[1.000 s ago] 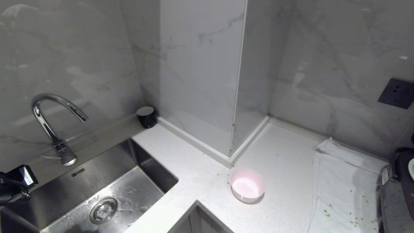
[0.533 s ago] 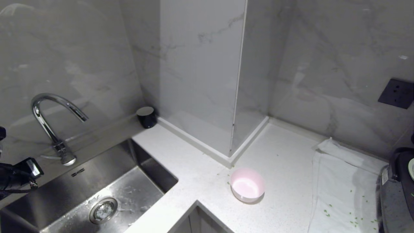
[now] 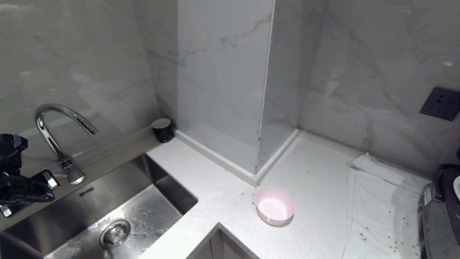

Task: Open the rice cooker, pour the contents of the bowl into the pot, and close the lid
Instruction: Turn on the tap

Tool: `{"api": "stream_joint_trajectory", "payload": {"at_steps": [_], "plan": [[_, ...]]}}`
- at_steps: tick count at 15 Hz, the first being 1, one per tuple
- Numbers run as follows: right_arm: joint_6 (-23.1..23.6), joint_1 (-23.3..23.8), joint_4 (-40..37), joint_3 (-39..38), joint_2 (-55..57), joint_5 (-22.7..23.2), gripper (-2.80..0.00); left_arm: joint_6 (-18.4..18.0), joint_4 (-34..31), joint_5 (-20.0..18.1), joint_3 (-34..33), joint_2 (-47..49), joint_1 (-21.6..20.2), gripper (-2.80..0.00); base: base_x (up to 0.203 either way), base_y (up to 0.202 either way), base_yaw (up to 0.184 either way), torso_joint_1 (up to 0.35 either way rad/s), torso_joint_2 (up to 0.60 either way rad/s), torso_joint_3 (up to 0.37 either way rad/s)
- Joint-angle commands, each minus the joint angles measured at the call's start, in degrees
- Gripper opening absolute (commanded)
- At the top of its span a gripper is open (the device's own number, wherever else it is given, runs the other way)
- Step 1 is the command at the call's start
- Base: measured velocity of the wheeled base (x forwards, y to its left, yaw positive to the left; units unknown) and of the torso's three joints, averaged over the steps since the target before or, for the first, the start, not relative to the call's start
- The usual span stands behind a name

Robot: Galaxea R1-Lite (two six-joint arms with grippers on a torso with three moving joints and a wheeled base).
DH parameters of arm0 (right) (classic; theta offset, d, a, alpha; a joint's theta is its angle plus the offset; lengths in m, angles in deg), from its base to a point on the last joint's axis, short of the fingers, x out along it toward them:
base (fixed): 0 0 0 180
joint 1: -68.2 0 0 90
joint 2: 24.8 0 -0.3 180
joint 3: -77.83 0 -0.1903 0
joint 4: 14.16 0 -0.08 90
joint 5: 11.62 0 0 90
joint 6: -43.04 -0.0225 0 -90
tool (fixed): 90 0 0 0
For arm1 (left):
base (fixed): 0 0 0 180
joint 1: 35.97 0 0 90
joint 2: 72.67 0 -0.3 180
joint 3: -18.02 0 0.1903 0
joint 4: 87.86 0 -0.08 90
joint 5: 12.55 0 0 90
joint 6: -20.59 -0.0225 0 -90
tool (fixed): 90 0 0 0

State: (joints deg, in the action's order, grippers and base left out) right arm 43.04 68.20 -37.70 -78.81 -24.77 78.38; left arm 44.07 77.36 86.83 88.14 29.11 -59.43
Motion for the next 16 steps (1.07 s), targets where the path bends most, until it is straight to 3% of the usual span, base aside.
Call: {"api": "stream_joint_trajectory", "payload": {"at_steps": [1,3,13,14,16], "plan": [[0.0,0.0,0.07,-0.09,-0.02,0.0,-2.8,1.17,0.11,0.12,4.09,4.81,0.04,-2.8,0.0,0.0,0.0,0.0,0.0,0.0],[0.0,-0.08,0.07,-0.09,-0.02,0.0,-2.8,3.37,0.11,0.11,6.45,6.1,-0.18,-2.8,0.0,0.0,0.0,0.0,0.0,0.0],[0.0,0.0,0.0,-0.09,-0.02,0.0,-2.8,3.48,0.11,0.54,15.37,14.44,-2.92,-2.8,0.0,0.0,0.0,0.0,0.0,0.0],[0.0,0.0,0.08,-0.09,-0.02,0.0,-2.8,3.5,0.11,0.48,16.45,15.24,-2.94,0.0,0.0,0.0,0.0,0.0,0.0,0.0],[0.0,-0.01,0.0,-0.09,-0.02,0.0,-2.8,3.54,0.14,0.53,18.16,16.5,-3.0,0.0,0.0,0.0,0.0,0.0,0.0,0.0]]}}
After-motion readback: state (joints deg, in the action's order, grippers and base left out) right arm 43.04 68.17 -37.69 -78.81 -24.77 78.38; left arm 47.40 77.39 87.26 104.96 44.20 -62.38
